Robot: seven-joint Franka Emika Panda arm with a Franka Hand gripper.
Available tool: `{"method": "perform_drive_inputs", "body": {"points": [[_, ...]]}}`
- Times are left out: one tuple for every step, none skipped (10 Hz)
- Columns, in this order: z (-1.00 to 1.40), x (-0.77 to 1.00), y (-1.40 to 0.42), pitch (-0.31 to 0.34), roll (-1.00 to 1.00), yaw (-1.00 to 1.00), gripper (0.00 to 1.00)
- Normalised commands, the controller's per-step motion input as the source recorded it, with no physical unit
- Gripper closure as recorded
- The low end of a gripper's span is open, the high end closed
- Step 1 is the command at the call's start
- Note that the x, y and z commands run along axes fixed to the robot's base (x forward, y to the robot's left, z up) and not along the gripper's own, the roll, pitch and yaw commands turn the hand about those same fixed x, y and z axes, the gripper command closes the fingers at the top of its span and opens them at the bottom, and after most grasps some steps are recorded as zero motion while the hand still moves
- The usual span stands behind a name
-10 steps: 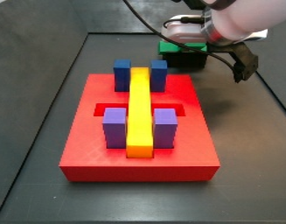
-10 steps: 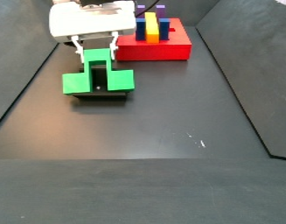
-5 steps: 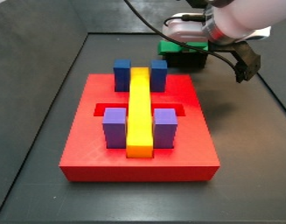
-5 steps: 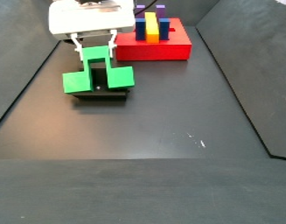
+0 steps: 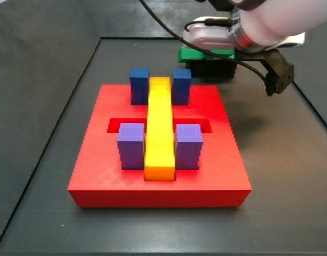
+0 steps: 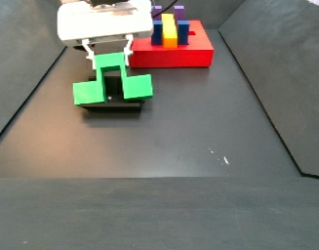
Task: Pick up the green object. Move up. Place the green object on the fixture. Regrasp the green object. Move to above the board. Insert the green object.
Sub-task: Regrasp the green object, then move to above the board.
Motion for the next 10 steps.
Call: {"method": "perform_drive_inputs", "body": {"points": [[0.00, 0.00, 0.00, 0.000, 0.00, 0.00, 1.00], [1.40, 0.00, 0.00, 0.000, 0.00, 0.00, 1.00], [1.40, -0.02, -0.02, -0.009, 0.00, 0.00, 1.00], [1.40, -0.04, -0.02, -0.038, -0.03, 0.00, 1.00], [1.40, -0.05, 0.00, -0.050, -0.01, 0.00, 1.00], [1.40, -0.04, -0.01, -0.014, -0.01, -0.01, 1.00], [1.40, -0.05, -0.02, 0.003, 0.00, -0.02, 1.00], [1.40, -0.03, -0.02, 0.018, -0.01, -0.02, 1.00], [0.70, -0.01, -0.02, 0.040, -0.01, -0.02, 1.00], [0.41, 0.01, -0.01, 0.053, -0.01, -0.01, 1.00]]}}
